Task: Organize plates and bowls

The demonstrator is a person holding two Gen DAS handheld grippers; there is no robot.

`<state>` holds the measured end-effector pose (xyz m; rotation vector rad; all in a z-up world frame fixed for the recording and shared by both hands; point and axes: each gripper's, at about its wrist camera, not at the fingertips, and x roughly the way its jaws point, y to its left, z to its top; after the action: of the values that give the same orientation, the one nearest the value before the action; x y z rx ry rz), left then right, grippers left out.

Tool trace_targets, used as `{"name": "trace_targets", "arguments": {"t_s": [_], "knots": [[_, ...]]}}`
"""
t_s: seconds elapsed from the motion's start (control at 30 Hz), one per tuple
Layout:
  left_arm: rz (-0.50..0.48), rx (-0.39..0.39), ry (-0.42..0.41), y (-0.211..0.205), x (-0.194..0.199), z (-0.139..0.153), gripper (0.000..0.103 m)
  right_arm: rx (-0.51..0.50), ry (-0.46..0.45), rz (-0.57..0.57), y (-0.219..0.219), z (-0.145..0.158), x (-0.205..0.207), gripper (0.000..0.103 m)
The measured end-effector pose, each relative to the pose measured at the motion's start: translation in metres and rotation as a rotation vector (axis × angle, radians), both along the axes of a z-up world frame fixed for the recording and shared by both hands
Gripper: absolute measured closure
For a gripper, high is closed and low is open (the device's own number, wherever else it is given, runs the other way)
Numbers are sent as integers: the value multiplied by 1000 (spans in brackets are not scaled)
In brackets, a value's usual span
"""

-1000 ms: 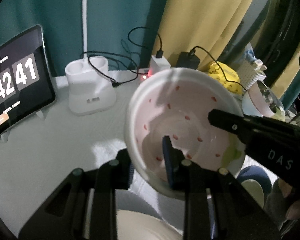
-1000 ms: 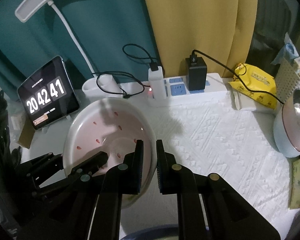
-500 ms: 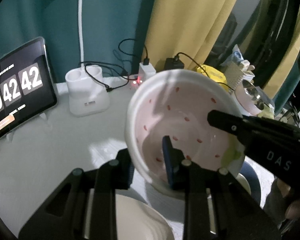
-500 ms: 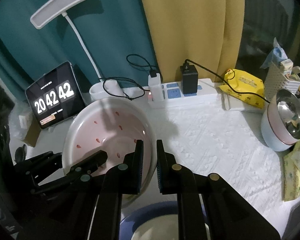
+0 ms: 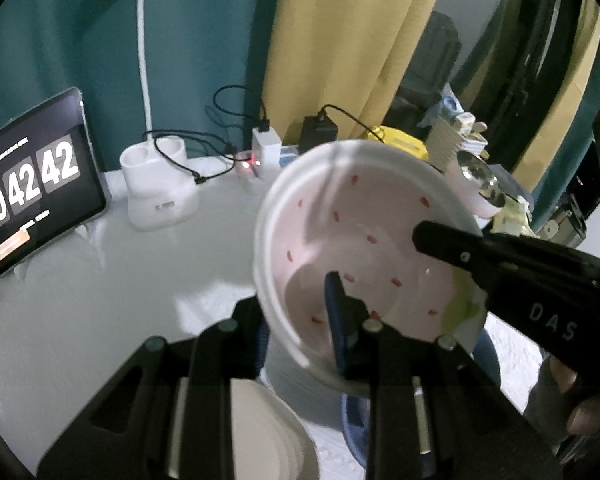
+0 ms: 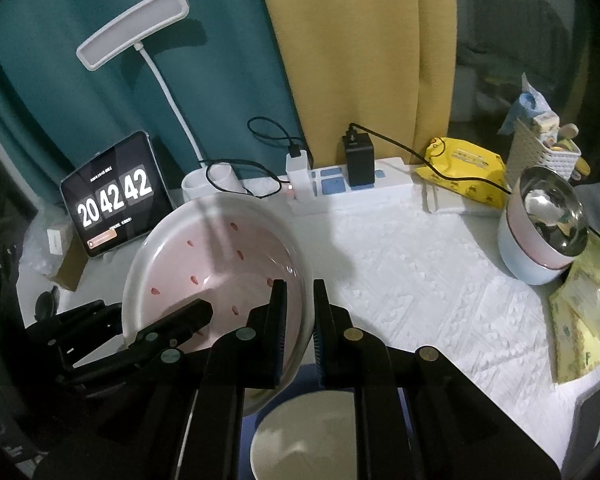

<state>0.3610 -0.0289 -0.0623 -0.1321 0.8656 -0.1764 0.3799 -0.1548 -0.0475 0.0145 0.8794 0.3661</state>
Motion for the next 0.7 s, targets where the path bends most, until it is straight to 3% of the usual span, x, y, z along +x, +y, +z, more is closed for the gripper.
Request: {"name": "trace_targets", "arguments": {"t_s": [0.7], "knots": [[-62, 11, 7, -36, -21, -4, 77, 13, -11, -40, -38, -1, -28, 90]]}}
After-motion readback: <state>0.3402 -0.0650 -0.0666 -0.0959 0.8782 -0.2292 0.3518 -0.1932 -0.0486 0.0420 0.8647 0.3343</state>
